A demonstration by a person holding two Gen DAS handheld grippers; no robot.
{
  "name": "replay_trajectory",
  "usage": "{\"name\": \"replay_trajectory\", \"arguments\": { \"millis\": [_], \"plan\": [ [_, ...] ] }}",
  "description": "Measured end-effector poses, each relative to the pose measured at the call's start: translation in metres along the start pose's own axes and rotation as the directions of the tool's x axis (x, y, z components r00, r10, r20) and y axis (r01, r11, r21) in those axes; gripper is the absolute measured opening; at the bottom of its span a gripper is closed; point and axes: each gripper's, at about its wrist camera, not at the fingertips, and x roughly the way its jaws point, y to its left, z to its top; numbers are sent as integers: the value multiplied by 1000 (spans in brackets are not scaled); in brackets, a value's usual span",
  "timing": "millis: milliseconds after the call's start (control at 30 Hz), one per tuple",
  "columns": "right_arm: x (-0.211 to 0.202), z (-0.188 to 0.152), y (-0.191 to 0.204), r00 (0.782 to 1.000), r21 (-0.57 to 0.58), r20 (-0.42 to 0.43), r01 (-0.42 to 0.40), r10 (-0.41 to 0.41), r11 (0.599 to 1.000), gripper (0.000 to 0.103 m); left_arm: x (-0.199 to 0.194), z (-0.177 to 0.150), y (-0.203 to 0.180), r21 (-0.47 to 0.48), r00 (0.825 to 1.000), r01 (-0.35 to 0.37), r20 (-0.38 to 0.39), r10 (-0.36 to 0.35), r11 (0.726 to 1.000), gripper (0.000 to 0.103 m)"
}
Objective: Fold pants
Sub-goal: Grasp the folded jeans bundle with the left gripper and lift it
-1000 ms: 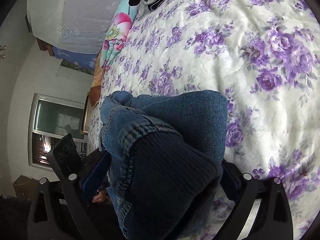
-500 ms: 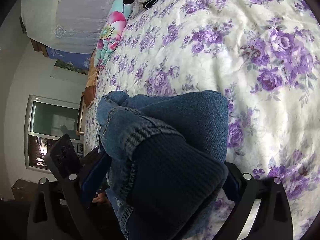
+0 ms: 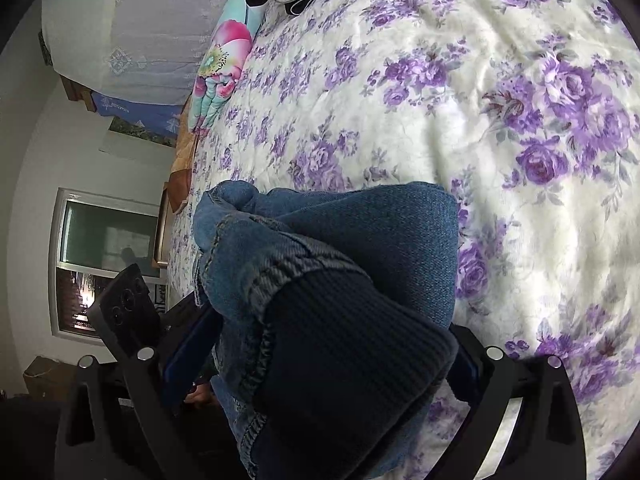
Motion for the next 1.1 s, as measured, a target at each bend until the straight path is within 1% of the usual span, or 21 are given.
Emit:
{"name": "replay_trajectory", "arguments": {
  "millis": [167,333,400,433,500,600,700,767,833,867,967,1033,1100],
  "plan": [
    [1,0,0,1000,-1,2,0,0,1000,99,1,1,-1,7,1000,-8,-6,8,1000,99],
    [0,1,0,1000,-5,1,9,-9,1000,99,-2,3,-11,47,998,-65,-4,65,997,99],
    [1,1,7,999,-30,3,52,-52,998,91,-5,3,-16,75,996,-93,8,92,993,99],
    [1,1,11,997,-45,6,75,-75,996,89,-5,3,-17,82,995,-96,12,95,992,98],
    [-1,3,16,994,-62,14,106,-106,992,81,-7,3,-15,76,997,-81,21,79,994,94],
    [-4,3,29,989,-110,22,145,-143,983,76,-11,2,-12,50,998,-63,32,61,997,88],
    [-8,4,43,987,-150,35,163,-159,975,72,-13,3,-6,15,999,-35,38,34,999,86],
    [-9,5,49,986,-167,38,167,-163,972,69,-13,3,2,-25,999,4,43,-3,1000,85],
    [-8,8,51,985,-177,33,171,-168,969,68,-10,1,13,-76,997,59,52,-55,995,85],
    [-7,8,50,985,-176,28,171,-169,969,68,-9,1,16,-87,996,71,52,-67,994,85],
    [-6,11,43,986,-165,17,166,-166,972,66,-6,5,12,-74,997,65,42,-62,995,85],
    [-9,11,42,986,-174,13,165,-165,971,66,-9,6,12,-88,996,80,47,-76,993,79],
    [-12,13,47,986,-204,14,167,-167,965,65,-15,6,17,-125,992,113,63,-105,986,71]
  ]
}}
